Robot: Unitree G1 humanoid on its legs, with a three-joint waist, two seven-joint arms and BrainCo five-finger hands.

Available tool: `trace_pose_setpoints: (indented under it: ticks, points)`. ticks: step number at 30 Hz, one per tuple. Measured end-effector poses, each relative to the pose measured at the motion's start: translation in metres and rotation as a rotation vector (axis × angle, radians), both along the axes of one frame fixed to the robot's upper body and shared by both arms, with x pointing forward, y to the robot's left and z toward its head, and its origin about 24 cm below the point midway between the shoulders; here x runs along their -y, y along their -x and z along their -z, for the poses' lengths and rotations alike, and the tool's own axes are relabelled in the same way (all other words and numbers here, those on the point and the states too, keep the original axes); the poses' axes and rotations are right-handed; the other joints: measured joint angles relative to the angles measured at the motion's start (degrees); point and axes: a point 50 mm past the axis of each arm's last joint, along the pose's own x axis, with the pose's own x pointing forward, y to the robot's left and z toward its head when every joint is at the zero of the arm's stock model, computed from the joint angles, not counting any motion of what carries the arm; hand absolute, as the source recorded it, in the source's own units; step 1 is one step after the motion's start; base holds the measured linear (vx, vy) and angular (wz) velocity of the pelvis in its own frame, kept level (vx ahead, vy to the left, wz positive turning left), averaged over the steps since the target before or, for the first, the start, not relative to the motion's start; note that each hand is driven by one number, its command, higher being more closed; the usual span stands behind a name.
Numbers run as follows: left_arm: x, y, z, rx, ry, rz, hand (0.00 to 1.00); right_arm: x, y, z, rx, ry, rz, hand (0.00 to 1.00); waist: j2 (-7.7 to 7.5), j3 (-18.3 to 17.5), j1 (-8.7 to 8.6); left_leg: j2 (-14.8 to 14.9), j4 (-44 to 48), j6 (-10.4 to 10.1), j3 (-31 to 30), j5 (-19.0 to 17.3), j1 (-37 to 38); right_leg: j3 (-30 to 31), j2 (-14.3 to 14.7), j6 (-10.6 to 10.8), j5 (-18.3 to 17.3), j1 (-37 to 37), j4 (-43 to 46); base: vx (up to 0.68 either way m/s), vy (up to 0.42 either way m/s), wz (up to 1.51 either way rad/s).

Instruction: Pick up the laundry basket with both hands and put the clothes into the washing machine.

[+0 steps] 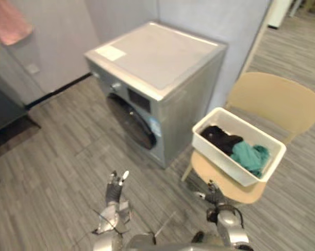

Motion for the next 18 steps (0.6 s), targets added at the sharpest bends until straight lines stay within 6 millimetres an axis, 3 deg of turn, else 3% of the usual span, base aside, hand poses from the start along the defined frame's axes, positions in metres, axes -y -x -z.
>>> trace_pose_setpoints:
  ticks: [1,4,6,9,10,12,13,15,18]
  points:
    - [-0.001,0.001,0.002,-0.01,-0.01,0.004,0.0,-0.004,-0.001,-0.001,0.009,-0.007,-0.013,0.0,-0.49,0.71,-0.74,-1.62,1.52,0.28,-3.93,0.13,-2.05,2.02,-0.14,3.32,-0.79,1.96,-2.28,-0.26,-0.06,2.14]
    - [-0.003,0.014,0.009,-0.056,-0.029,0.002,0.0,-0.009,-0.003,-0.006,0.034,-0.015,-0.035,0.0,-0.68,0.83,-0.45,-3.45,-0.54,1.06,-11.26,2.69,-4.15,3.92,2.08,5.81,-3.92,3.68,-1.38,-0.22,-0.078,1.61]
    - [-0.002,0.022,0.012,-0.079,-0.029,-0.004,0.0,-0.012,-0.003,-0.015,0.089,-0.014,-0.047,0.0,-1.89,0.02,0.87,-4.63,-4.78,0.1,-14.26,4.36,-3.25,2.79,1.76,4.81,-5.42,3.96,-2.33,-0.06,-0.146,1.28]
    - [0.003,0.024,0.012,-0.078,-0.02,0.002,0.0,-0.012,-0.017,-0.031,0.178,-0.003,-0.042,0.0,-0.98,-0.65,2.21,-4.07,-7.33,-0.3,-16.75,6.43,-5.81,-2.17,2.18,4.18,-5.17,4.01,-4.36,-0.03,-0.074,1.03]
    - [0.003,0.023,0.009,-0.066,-0.019,-0.003,0.0,-0.013,-0.019,-0.034,0.195,-0.004,-0.039,0.0,-1.71,-0.24,2.24,-4.02,-6.81,-0.17,-17.15,6.55,-6.5,-4.8,2.03,4.13,-4.54,5.34,-5.18,-0.02,-0.043,1.19]
    - [0.005,0.023,0.009,-0.064,-0.012,-0.007,0.0,-0.012,-0.021,-0.038,0.215,0.002,-0.019,0.0,-1.74,-0.01,2.11,-1.87,-2.55,0.88,-12.61,6.18,-8.85,-9.48,2.21,4.59,-2.86,8.41,-7.36,0.02,-0.02,1.06]
    - [0.006,0.023,0.009,-0.065,-0.011,-0.005,0.0,-0.01,-0.025,-0.042,0.232,0.011,-0.01,0.0,-1.89,0.0,2.48,0.59,0.49,2.13,-6.75,6.08,-10.46,-10.91,2.49,4.98,-2.58,9.64,-8.01,0.05,0.01,0.52]
    - [0.007,0.023,0.009,-0.064,-0.006,-0.006,0.0,-0.005,-0.034,-0.048,0.262,0.028,0.017,0.0,-2.1,-0.19,3.37,3.0,1.68,3.22,-0.91,7.47,-10.93,-11.16,2.59,5.84,-2.06,10.7,-9.29,0.11,0.043,0.19]
    - [0.008,0.021,0.006,-0.047,-0.003,-0.008,0.0,-0.001,-0.051,-0.061,0.32,0.039,0.053,0.0,-2.68,-0.44,3.85,1.68,0.51,2.54,-0.07,8.53,-10.87,-10.43,1.87,7.32,-0.43,11.11,-12.71,0.11,0.088,-0.03]
